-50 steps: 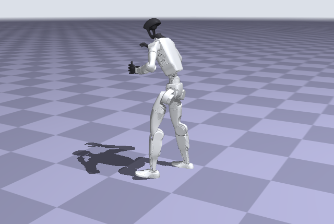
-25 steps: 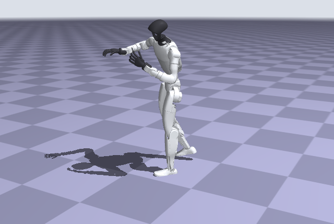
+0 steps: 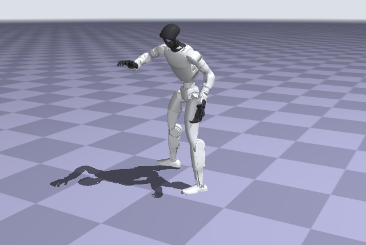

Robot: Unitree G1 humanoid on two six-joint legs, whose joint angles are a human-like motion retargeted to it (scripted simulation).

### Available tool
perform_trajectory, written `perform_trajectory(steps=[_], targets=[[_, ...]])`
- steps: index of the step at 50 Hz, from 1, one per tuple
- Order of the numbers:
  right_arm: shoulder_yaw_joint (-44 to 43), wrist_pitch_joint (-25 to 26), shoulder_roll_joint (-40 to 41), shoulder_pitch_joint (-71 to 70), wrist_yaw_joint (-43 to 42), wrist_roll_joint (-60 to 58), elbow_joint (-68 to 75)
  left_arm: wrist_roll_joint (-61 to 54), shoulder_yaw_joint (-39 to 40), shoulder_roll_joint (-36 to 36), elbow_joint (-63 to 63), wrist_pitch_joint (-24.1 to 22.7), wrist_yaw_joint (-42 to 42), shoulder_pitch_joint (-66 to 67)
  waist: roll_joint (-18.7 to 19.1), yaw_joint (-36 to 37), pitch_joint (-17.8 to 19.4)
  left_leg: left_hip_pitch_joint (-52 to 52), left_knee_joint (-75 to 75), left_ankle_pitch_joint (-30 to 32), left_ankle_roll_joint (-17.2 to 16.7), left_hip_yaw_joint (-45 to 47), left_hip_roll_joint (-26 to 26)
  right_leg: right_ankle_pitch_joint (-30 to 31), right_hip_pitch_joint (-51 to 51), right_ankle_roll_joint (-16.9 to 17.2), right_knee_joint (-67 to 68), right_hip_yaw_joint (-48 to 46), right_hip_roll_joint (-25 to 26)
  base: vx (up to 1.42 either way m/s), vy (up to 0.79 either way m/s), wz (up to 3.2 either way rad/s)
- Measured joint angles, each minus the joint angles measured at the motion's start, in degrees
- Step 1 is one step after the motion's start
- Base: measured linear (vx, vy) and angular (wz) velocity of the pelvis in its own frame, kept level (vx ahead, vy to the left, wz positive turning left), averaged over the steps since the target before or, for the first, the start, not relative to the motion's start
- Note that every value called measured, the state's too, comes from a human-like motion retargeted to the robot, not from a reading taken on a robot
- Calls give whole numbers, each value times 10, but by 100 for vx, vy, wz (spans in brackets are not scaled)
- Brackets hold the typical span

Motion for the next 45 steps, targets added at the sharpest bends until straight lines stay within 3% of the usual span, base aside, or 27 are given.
perform_trajectory(steps=[5, 10, 13, 18, 24, 26, 28, 30, 32, 35, 37, 38, 40, 43, 45], targets=[[-31, -13, 36, 44, -16, -7, -55, -19, 207, 60, -41, -17, -15, 106, 47, 48, -5, 3, 2, 1, 7, 28, -17, 15, 6, -15, 22, -107, -28, 10, -24, -13], [-40, -33, 101, 117, -1, 66, -62, -25, 354, 115, -45, -15, -15, 67, 119, 49, -39, 7, 23, -1, -5, 66, -19, -55, 20, -55, 43, -189, -34, 11, -27, -21], [-35, -40, 157, 166, 20, 88, -47, -46, 355, 130, -28, -39, -12, 19, 169, 16, -69, 17, 41, -4, -13, 93, -9, -85, 12, -64, 87, -160, -44, 14, -27, -39], [-13, -65, 234, 243, 57, 155, -51, -37, 351, 174, -15, -40, -15, -27, 244, -90, -115, 52, 87, -18, -14, 173, 14, -115, -14, -53, 128, -74, -39, 20, -27, -123], [14, -60, 255, 295, 104, 246, -33, 8, 342, 346, -28, -56, 20, -120, 297, -285, -140, 87, 175, 0, -7, 339, 37, -114, -52, -30, 74, 64, 7, 25, -22, -210], [14, -56, 255, 300, 94, 273, -7, 36, 283, 423, -27, -55, 36, -205, 301, -353, -135, 93, 206, 1, 7, 362, 28, -102, -54, -19, 37, 110, 17, 24, -12, -218], [15, -55, 254, 291, 71, 301, 36, 65, 169, 478, -23, -45, 33, -346, 303, -417, -116, 98, 227, -7, 17, 356, 10, -80, -36, -11, -25, 150, 31, 21, -7, -218], [2, -51, 256, 281, 50, 320, 89, 156, -55, 499, 27, -7, 42, -592, 303, -461, -91, 100, 248, -24, 28, 334, -8, -61, -19, -3, -69, 187, 44, 23, -1, -218], [-9, -49, 262, 276, 44, 334, 124, 331, -333, 493, 91, 46, 50, -827, 295, -496, -66, 101, 251, -38, 36, 318, -25, -48, -13, 4, -97, 225, 55, 26, 3, -226], [-24, -71, 272, 280, 60, 389, 138, 727, -748, 429, 142, 118, 40, -1104, 277, -542, -30, 112, 227, -55, 48, 319, -41, -40, -15, 15, -115, 289, 75, 30, 7, -235], [-43, -92, 197, 305, 107, 430, 125, 1086, -748, 425, 70, 101, 27, -1062, 323, -601, -12, 109, 195, -61, 50, 327, -47, -40, -34, 18, -112, 333, 90, 35, 12, -238], [-52, -102, 182, 320, 126, 454, 117, 1213, -748, 403, 38, 93, 30, -1056, 328, -614, -10, 108, 177, -63, 51, 333, -52, -41, -50, 27, -101, 358, 97, 34, 15, -238], [-59, -115, 185, 339, 148, 478, 109, 1330, -748, 358, -15, 75, 66, -1051, 311, -642, -2, 99, 151, -69, 44, 322, -59, -38, -50, 18, -116, 398, 106, 32, 15, -214], [-60, -128, 264, 348, 153, 510, 103, 1065, -748, 290, -77, 67, 91, -993, 228, -637, 2, 79, 125, -69, 28, 294, -70, -39, -56, 19, -116, 456, 114, 27, 17, -202], [-85, -127, 289, 368, 165, 508, 98, 1037, -748, 263, -135, 58, 116, -970, 194, -631, 2, 61, 118, -66, 17, 274, -71, -40, -56, 22, -116, 486, 115, 24, 19, -164]])
